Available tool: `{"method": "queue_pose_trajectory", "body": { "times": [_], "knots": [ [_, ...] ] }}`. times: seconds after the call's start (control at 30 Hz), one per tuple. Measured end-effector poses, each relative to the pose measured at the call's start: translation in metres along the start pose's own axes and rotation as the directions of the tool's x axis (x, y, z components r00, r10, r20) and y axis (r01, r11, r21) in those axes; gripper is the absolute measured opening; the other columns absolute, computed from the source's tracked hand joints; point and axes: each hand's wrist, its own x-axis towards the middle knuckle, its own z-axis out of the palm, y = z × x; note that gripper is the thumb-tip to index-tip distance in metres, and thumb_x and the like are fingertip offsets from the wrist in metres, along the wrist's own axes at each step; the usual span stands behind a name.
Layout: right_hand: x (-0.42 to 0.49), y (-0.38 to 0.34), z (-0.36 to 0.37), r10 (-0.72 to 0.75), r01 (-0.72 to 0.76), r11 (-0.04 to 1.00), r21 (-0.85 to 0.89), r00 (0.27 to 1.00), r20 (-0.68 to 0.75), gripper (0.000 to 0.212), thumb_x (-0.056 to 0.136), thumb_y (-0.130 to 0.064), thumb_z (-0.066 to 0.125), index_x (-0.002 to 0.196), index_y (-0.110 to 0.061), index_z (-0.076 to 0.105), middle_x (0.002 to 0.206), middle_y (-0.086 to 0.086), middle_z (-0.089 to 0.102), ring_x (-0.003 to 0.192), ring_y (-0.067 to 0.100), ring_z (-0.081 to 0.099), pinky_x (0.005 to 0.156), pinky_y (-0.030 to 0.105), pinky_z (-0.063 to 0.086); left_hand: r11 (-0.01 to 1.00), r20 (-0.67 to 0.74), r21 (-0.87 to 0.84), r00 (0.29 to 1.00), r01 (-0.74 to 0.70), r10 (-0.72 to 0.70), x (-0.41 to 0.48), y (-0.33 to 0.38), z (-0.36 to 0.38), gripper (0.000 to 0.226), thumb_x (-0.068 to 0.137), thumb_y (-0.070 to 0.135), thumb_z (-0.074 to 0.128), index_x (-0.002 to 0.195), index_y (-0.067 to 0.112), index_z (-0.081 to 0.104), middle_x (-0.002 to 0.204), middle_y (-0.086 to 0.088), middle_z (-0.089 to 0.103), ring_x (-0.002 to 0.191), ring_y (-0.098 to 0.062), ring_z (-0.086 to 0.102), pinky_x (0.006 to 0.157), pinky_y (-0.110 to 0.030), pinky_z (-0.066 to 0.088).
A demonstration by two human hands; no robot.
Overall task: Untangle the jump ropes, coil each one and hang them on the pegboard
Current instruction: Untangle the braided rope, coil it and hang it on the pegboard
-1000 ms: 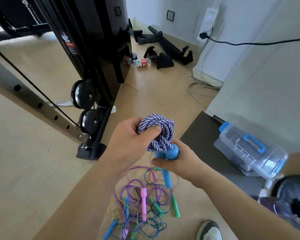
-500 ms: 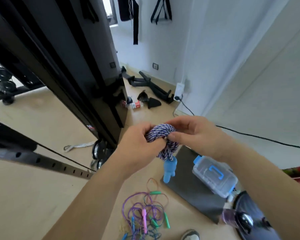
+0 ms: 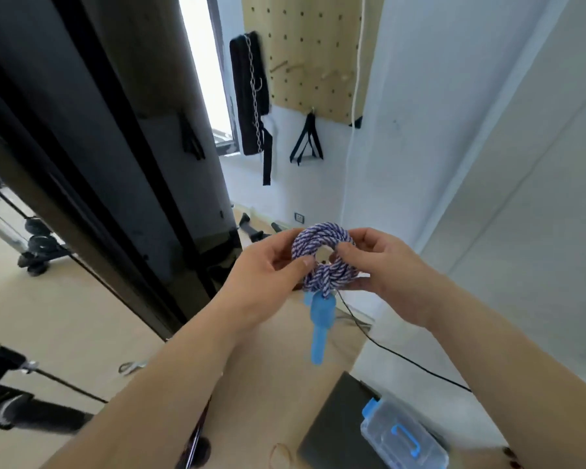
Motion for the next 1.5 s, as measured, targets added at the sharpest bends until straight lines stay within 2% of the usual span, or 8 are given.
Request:
{"method": "queue_pose_trajectory", "body": {
  "times": [0.1,0.17,0.5,0.8,0.93,1.07,1.37,1.5],
  "knots": [
    [0.033,-0.03,-0.016,-0.026,0.022,0.997,-0.075,0.999,-0.046,0.031,0.097,-0.012,0.07,0.126,-0.007,0.063,0.113,0.018,0.072,0.093,0.025,0.075,0.091,0.049,0.062,1.0,-0.024,-0.004,1.0,-0.001,0.001,0.044,0.018,-0.001,0.037,0.097,0.007,0.066,0.13,0.023,0.061,0.112,0.007,0.076,0.1,-0.006,0.073,0.082,-0.017,0.058],
    [0.06,-0.045,-0.024,-0.053,0.043,0.991,-0.125,0.996,-0.078,0.035,0.095,-0.011,0.072,0.129,-0.01,0.063,0.12,0.018,0.071,0.097,0.026,0.076,0.09,0.047,0.063,1.0,-0.043,0.006,0.999,0.007,-0.007,0.077,0.021,-0.005,0.036,0.096,0.01,0.069,0.128,0.023,0.058,0.111,0.006,0.075,0.096,-0.006,0.074,0.078,-0.017,0.058],
    [0.267,-0.112,-0.038,-0.138,0.091,0.91,-0.403,0.986,-0.089,0.022,0.096,-0.018,0.072,0.115,-0.026,0.064,0.106,0.003,0.075,0.095,0.02,0.076,0.091,0.046,0.062,0.998,0.035,0.055,0.999,-0.033,0.031,0.309,0.022,-0.068,0.026,0.099,0.011,0.064,0.118,0.028,0.061,0.106,0.004,0.077,0.091,-0.01,0.075,0.073,-0.018,0.059],
    [0.469,-0.198,-0.041,-0.143,0.084,0.956,-0.282,0.97,-0.195,0.024,0.091,-0.015,0.078,0.114,-0.015,0.069,0.103,0.012,0.077,0.098,0.031,0.076,0.091,0.057,0.06,0.998,0.039,0.047,0.998,-0.046,0.045,0.523,0.051,-0.147,0.028,0.097,0.007,0.067,0.122,0.02,0.068,0.103,-0.007,0.077,0.092,-0.022,0.076,0.079,-0.03,0.064],
    [0.537,-0.227,-0.04,-0.184,0.123,0.941,-0.315,0.968,-0.171,0.023,0.091,-0.014,0.078,0.112,-0.013,0.068,0.102,0.012,0.076,0.095,0.029,0.076,0.087,0.053,0.062,0.998,-0.015,0.052,0.999,-0.045,0.046,0.591,0.052,-0.166,0.028,0.099,0.007,0.064,0.122,0.022,0.066,0.107,-0.002,0.075,0.092,-0.014,0.075,0.079,-0.027,0.063],
    [0.605,-0.242,-0.04,-0.2,0.141,0.922,-0.36,0.971,-0.133,0.024,0.09,-0.014,0.078,0.112,-0.014,0.067,0.105,0.015,0.075,0.095,0.03,0.076,0.082,0.048,0.064,0.999,-0.062,0.04,0.998,-0.003,0.005,0.652,0.048,-0.186,0.027,0.099,0.005,0.064,0.122,0.018,0.061,0.108,-0.004,0.075,0.093,-0.017,0.076,0.08,-0.03,0.064],
    [0.752,-0.273,-0.039,-0.207,0.179,0.879,-0.443,0.978,-0.014,0.032,0.085,-0.015,0.082,0.114,-0.015,0.068,0.103,0.009,0.072,0.089,0.02,0.068,0.064,0.029,0.053,0.983,-0.151,0.185,0.988,-0.008,0.036,0.771,0.041,-0.235,0.029,0.099,0.004,0.062,0.124,0.019,0.059,0.112,-0.002,0.072,0.098,-0.016,0.072,0.083,-0.032,0.063],
    [0.818,-0.28,-0.038,-0.175,0.167,0.85,-0.5,0.984,0.031,0.031,0.083,-0.009,0.08,0.11,-0.018,0.067,0.099,0.005,0.071,0.087,0.018,0.068,0.06,0.023,0.051,0.97,-0.149,0.241,0.988,-0.009,0.046,0.825,0.027,-0.253,0.032,0.098,0.001,0.061,0.124,0.019,0.057,0.114,0.001,0.067,0.099,-0.012,0.069,0.073,-0.023,0.062]
  ]
}}
